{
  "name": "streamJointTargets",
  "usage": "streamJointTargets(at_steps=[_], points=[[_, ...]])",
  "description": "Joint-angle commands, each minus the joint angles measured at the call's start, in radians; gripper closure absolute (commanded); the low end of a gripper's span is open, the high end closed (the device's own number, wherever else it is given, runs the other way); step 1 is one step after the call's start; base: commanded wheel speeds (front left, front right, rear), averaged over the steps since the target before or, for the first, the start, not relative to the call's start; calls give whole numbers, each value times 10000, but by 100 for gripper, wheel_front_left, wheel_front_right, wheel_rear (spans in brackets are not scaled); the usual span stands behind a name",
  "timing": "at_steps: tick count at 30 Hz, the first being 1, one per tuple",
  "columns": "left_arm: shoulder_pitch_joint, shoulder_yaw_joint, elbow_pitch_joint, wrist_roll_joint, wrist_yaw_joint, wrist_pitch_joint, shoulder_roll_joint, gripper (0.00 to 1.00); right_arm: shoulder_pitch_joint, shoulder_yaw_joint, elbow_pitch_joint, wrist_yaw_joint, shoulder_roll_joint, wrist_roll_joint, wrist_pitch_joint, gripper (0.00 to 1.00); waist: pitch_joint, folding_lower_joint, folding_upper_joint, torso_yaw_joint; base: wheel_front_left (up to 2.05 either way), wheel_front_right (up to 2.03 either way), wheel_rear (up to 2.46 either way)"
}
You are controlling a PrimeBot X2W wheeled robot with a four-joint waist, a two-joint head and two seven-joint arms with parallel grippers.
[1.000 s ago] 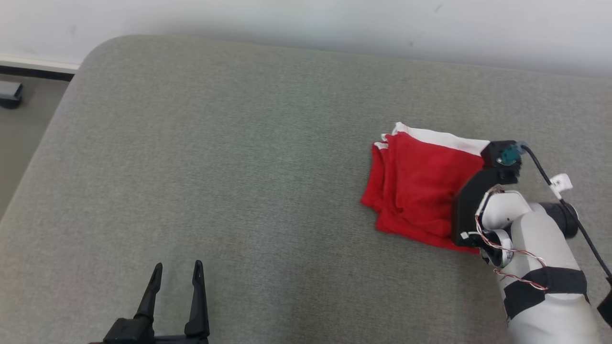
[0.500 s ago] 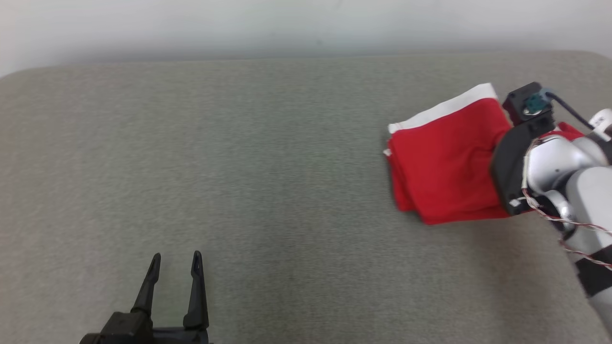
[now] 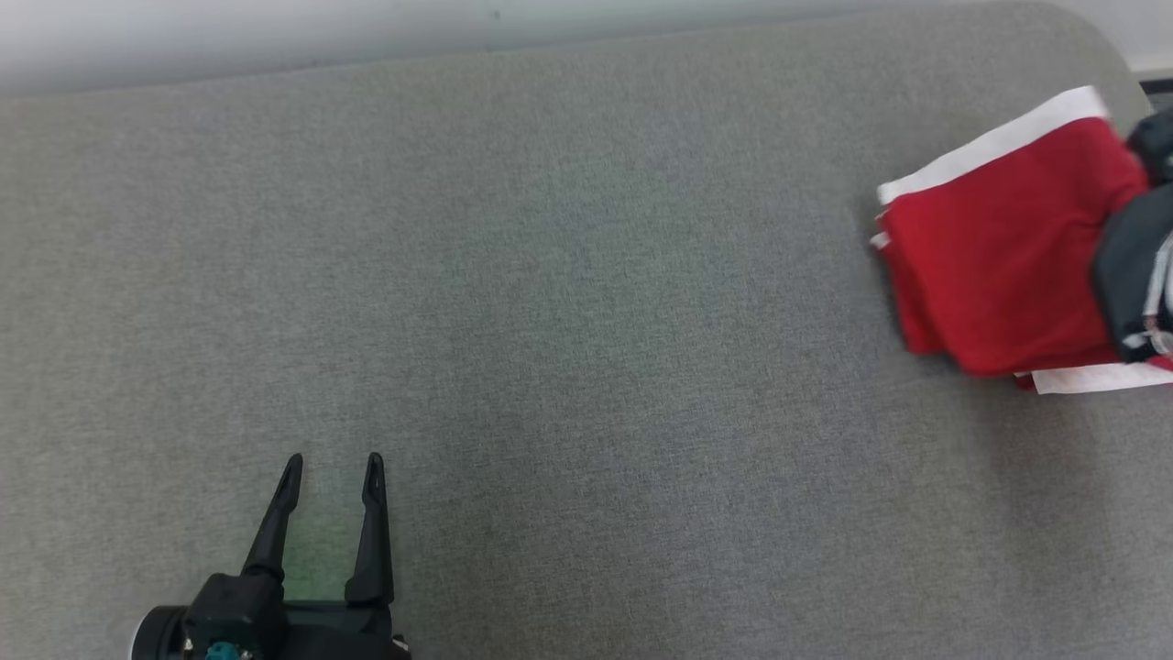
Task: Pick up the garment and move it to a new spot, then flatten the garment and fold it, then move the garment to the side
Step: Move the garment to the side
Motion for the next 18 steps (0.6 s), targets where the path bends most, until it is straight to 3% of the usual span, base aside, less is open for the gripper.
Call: streamJointTargets(at_steps=[1, 17, 18], points=[[-146, 40, -51, 91, -30, -26, 4, 0, 70, -238, 126, 7, -163, -138, -195, 100, 293, -1, -1, -103, 0, 0, 0], [-425, 37, -191, 394, -328, -26, 131, 0, 932, -3462, 1573, 5, 193, -2390, -2512, 100, 992, -1, -1, 250, 0, 0, 0], [-425, 32, -184, 406, -345, -26, 135, 0, 945, -3558, 1642, 5, 246, -2548, -2722, 89, 987, -1, -1, 268, 0, 0, 0]])
